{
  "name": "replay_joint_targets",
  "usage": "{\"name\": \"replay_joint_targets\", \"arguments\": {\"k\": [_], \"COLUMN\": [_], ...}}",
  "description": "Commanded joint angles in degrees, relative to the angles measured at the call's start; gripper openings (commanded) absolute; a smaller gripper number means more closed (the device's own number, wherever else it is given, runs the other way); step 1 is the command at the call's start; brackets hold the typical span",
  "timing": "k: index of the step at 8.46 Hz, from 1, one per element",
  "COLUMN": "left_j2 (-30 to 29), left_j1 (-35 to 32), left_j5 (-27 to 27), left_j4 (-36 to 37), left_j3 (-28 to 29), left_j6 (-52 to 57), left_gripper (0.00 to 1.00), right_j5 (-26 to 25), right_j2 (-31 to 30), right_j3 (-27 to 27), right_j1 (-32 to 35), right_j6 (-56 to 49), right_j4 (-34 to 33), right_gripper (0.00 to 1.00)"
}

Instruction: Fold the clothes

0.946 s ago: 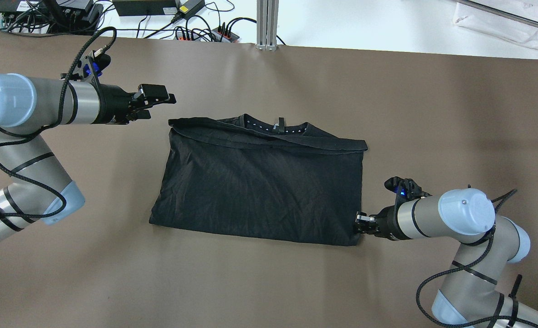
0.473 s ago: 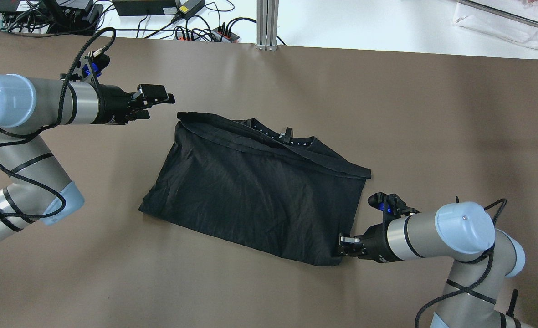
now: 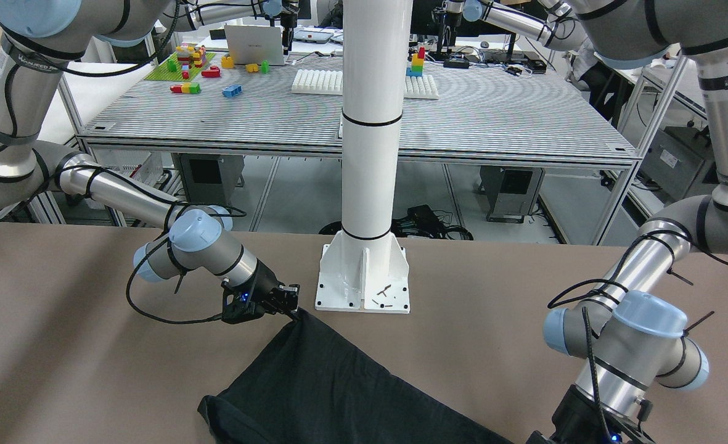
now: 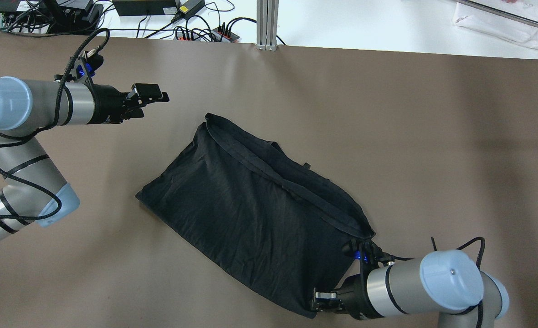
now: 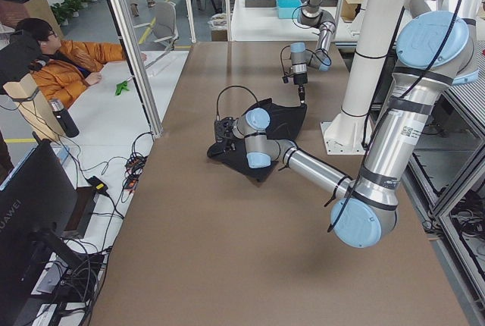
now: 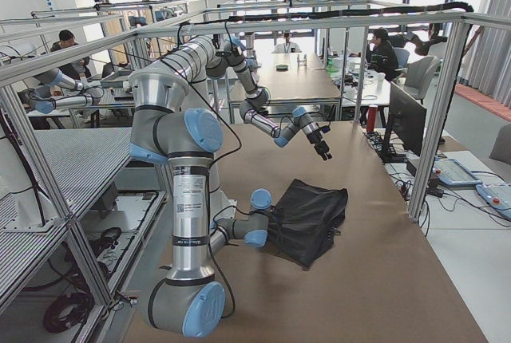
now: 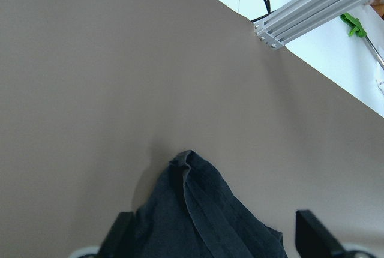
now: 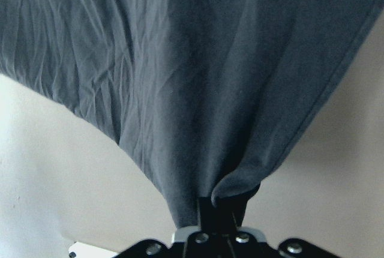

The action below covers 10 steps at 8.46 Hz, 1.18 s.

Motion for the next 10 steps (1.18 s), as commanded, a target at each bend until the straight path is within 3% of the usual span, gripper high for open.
{"name": "replay_joint_targets", "arguments": {"k": [1, 2, 5, 7, 8, 10], "left_j2": [2.51, 2.69, 3.48, 8.28, 11.54, 12.71], "left_j1": [-0.01, -0.01, 0.17, 0.34, 0.43, 1.91], "left_j5": [1.25, 1.25, 0.55, 0.81, 0.55, 1.24], "left_j4": [-0.05, -0.05, 0.04, 0.04, 0.12, 0.13], "left_j3": [-1.87, -1.88, -2.67, -6.68, -9.41, -9.09], "left_j6": [-0.36, -0.36, -0.27, -0.27, 0.17, 0.26], "left_gripper": [0.94, 0.94, 0.94, 0.94, 0.94, 0.94], "right_j5": [-4.37, -4.47, -4.12, -4.21, -4.56, -7.43], "right_j2": [0.56, 0.39, 0.65, 1.17, 1.88, 2.58], "right_j3": [0.92, 0.74, -3.37, -5.75, -6.98, -7.09], "right_j1": [-5.15, -4.19, 10.02, 20.13, 21.21, 22.09], "right_j6": [-0.06, -0.50, -11.26, -19.55, -19.40, -18.88], "right_j4": [0.05, 0.05, -0.57, -1.70, -1.36, -0.92], "right_gripper": [0.74, 0.94, 0.94, 0.94, 0.94, 0.94]}}
